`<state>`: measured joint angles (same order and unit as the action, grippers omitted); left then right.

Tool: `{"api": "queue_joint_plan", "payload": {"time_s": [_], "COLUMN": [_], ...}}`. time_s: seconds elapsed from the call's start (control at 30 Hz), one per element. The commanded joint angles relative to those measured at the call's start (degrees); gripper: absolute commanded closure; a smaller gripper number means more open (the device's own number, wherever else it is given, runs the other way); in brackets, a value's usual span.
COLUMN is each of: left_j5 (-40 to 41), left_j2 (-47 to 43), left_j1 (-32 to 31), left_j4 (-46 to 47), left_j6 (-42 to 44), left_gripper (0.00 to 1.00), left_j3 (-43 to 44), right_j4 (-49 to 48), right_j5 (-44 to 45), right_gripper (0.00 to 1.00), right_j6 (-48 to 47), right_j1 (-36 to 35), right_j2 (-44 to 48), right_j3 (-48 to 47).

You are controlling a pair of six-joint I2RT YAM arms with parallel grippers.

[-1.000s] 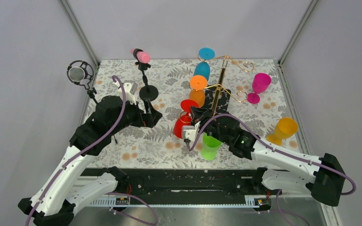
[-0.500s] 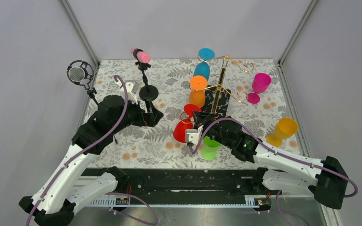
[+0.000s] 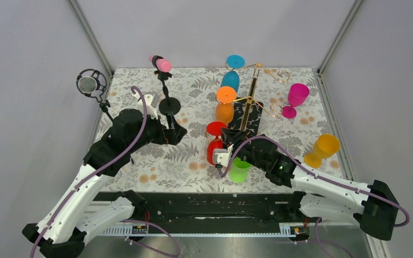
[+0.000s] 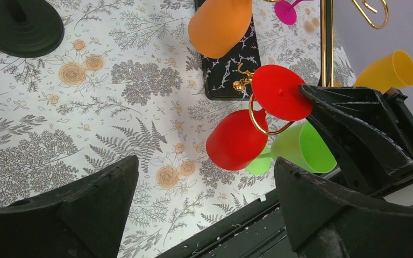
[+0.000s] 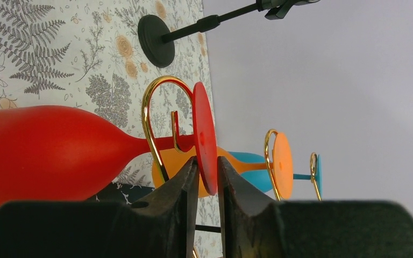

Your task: Place the wine glass upside down on the wine glass rack

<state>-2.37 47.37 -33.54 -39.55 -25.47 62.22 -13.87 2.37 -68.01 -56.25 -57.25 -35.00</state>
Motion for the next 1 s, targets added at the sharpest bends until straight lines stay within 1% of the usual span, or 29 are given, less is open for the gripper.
{"api": "queue_joint_plan", "payload": {"time_s": [0.0, 0.17, 0.27, 0.6, 0.8, 0.97], "left_j5": [-0.5, -0.7, -0.8, -0.7, -0.6, -0.4], "left_j2": [-0.2, 0.2, 0.4, 0.6, 0.3, -0.5], "left_j1": [0.3, 0.2, 0.2, 0.3, 0.2, 0.2], "left_j4": [3.0, 3.2, 3.3, 3.4, 3.0, 2.3], "left_j6": [-0.2, -0.2, -0.1, -0.5, -0.9, -1.2], "left_gripper": [0.04, 0.04, 0.04, 0.04, 0.04, 0.04], "left_j3": [-0.1, -0.2, -0.2, -0.3, -0.5, -0.6], "right_j4": [-2.9, -2.1, -1.1, 1.4, 4.6, 2.0], "right_j5": [-0.6, -1.7, -2.2, -6.8, -8.4, -8.5], "right_gripper": [0.73, 0.72, 0.68, 0.62, 0.61, 0.61], "right_j6": [1.4, 2.2, 2.8, 8.9, 11.5, 16.7], "right_j1": [-0.4, -0.4, -0.4, -0.4, -0.3, -0.4], "right_j2": [1.5, 2.4, 3.7, 9.2, 12.1, 15.8], "right_j3": [0.1, 0.2, 0.7, 1.0, 1.3, 3.1]}}
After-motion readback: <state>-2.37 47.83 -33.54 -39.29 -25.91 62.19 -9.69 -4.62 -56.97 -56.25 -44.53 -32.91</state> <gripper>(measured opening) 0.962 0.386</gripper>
